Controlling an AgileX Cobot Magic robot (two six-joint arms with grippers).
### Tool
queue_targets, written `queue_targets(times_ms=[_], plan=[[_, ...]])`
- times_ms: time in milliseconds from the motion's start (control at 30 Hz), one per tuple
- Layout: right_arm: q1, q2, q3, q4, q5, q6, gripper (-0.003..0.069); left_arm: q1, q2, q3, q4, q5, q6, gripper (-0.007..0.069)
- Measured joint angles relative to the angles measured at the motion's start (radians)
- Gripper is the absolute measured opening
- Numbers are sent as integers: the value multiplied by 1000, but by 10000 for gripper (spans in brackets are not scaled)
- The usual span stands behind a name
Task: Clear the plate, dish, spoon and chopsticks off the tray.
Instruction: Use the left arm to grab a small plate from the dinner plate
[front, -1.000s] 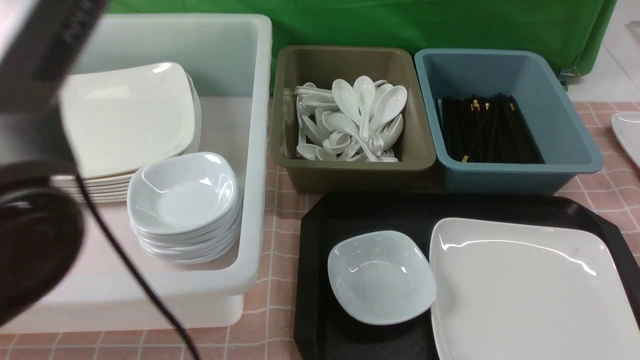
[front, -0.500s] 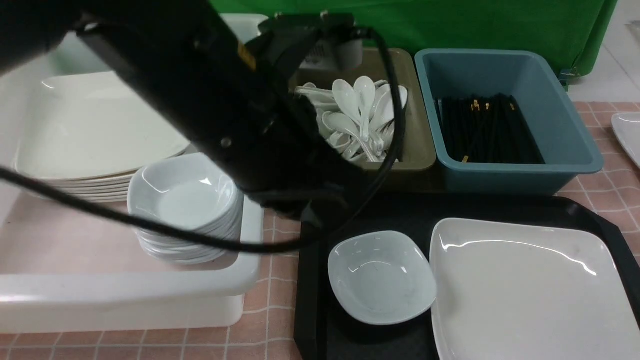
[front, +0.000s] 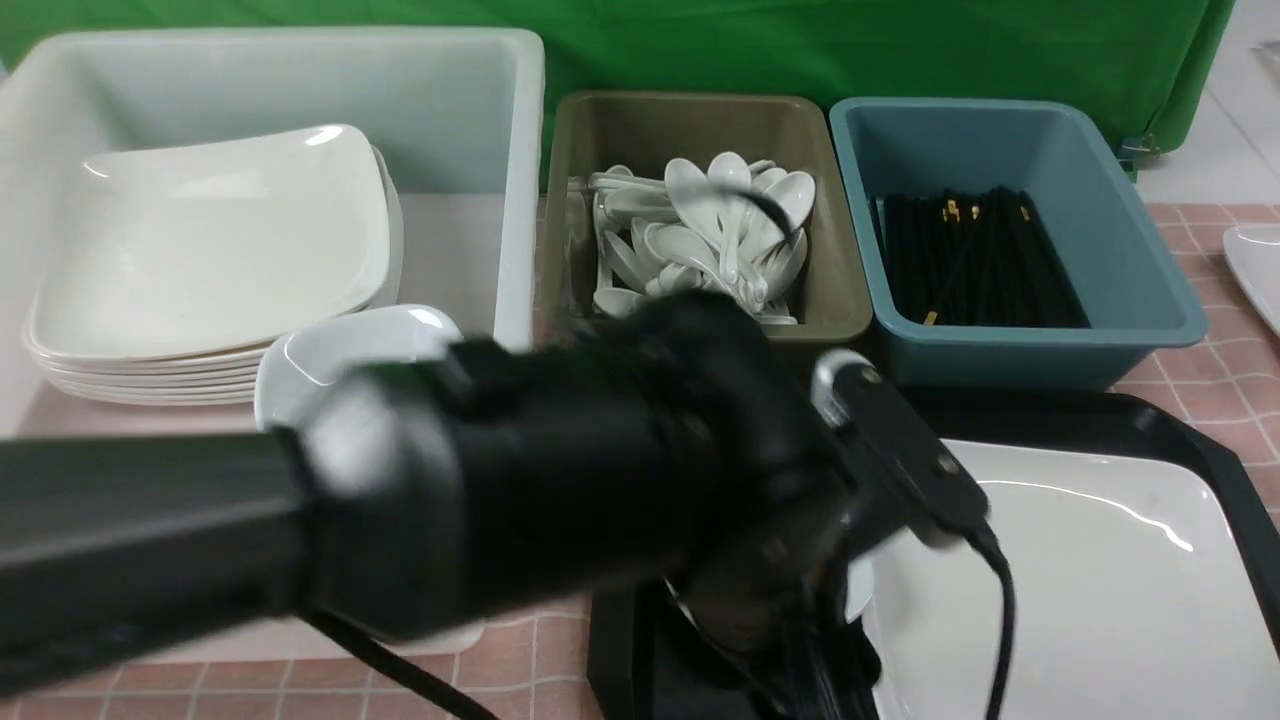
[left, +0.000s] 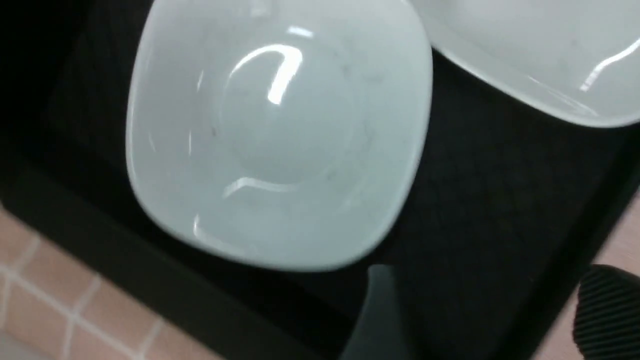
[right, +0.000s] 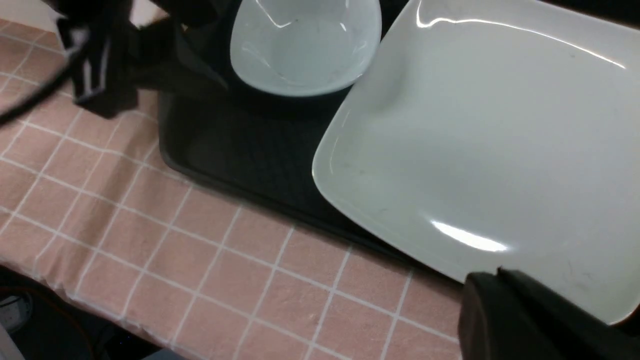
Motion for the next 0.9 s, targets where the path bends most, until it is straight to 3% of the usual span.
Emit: queue_targets(times_ms=[200,333,500,700,833,900], plan=[[0,0,0,0,0,0,60,-44,92,0,126,-81,-46,554],[0,0,0,0,0,0,67,-44,144,0,183,-100,-72,552],[0,0,0,0,0,0,72,-44,211,0,295,-114,-134,498],[0,0,0,0,0,0,80,-44,240,0,315,-119,-144,347],[0,0,0,0,2,0,85,-44,235,0,315,-117,-144,113],[0,0,0,0,5,0,90,-44,216,-1,316,-117,-142,57]])
